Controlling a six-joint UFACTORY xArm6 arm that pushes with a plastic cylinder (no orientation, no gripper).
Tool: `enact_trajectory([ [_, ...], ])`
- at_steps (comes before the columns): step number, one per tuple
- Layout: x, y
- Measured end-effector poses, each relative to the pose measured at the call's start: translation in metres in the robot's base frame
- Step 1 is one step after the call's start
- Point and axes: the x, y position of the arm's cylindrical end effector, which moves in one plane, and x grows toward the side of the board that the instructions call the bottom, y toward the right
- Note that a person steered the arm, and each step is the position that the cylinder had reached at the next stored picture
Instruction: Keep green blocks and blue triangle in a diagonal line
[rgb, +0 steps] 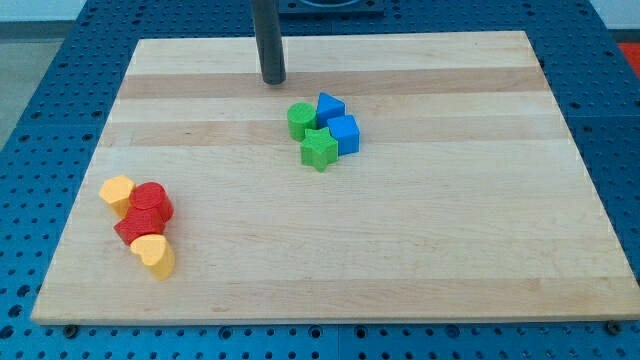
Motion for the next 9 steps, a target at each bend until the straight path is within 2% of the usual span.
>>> enact_trajectory([
  [2,0.011,-0.025],
  [3,0.069,-0.033],
  [4,0.085,-0.033],
  [8,0.092,-0.011],
  [9,0.098,0.009],
])
